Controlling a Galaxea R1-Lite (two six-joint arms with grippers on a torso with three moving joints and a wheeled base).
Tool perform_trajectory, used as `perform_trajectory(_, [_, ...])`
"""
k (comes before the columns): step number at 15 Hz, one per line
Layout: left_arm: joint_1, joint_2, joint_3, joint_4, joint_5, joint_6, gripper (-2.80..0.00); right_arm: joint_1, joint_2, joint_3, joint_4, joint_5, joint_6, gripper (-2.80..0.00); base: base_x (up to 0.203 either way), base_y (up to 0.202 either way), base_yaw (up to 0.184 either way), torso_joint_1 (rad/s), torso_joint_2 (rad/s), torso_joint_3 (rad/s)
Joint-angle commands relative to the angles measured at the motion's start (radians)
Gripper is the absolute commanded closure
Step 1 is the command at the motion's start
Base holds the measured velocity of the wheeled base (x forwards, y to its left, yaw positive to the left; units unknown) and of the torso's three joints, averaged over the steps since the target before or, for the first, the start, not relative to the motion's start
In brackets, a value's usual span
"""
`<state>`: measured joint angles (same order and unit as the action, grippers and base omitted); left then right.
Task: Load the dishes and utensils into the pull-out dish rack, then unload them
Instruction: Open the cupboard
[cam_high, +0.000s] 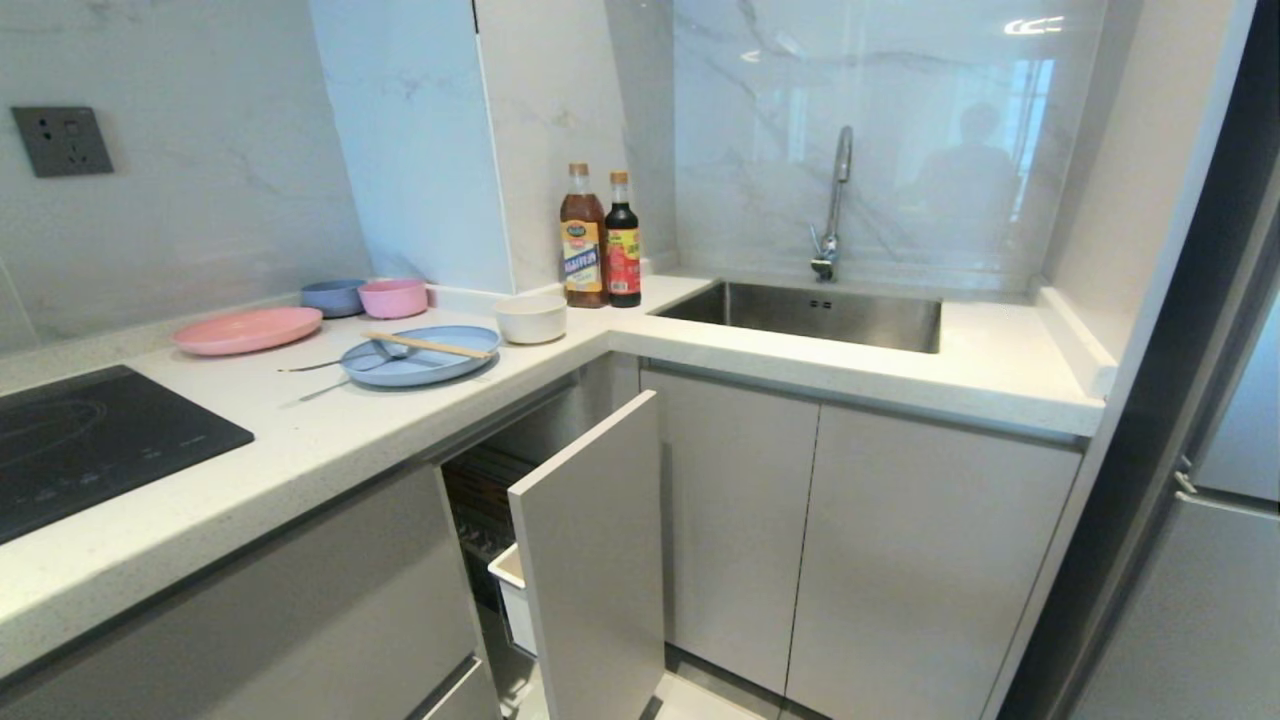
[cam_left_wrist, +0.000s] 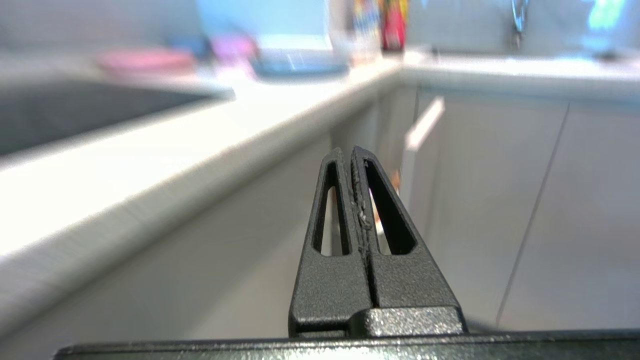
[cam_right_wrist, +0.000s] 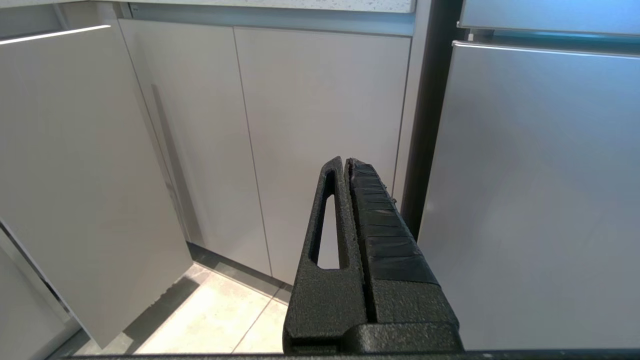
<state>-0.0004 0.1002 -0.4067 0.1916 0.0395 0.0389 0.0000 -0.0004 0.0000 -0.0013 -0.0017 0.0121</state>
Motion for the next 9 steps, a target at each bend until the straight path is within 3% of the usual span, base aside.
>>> perform_trajectory(1, [0.001, 0.144, -0.171, 0.027, 0.019, 0.006, 0.00, 0.000, 0.000, 0.002, 0.000, 0.000, 0.000, 0.00, 0.000, 0.000, 0.000, 0.000, 0.00, 0.000])
perform_trajectory(5, [-0.019, 0.468, -0.463, 0.031, 0.078, 0.049, 0.00, 0.000, 0.000, 0.002, 0.000, 0.000, 0.000, 0.00, 0.000, 0.000, 0.000, 0.000, 0.00, 0.000])
perform_trajectory(9, [-0.037, 0.811, -0.601, -0.101, 0.104, 0.062, 0.00, 0.000, 0.000, 0.002, 0.000, 0.000, 0.000, 0.00, 0.000, 0.000, 0.000, 0.000, 0.00, 0.000])
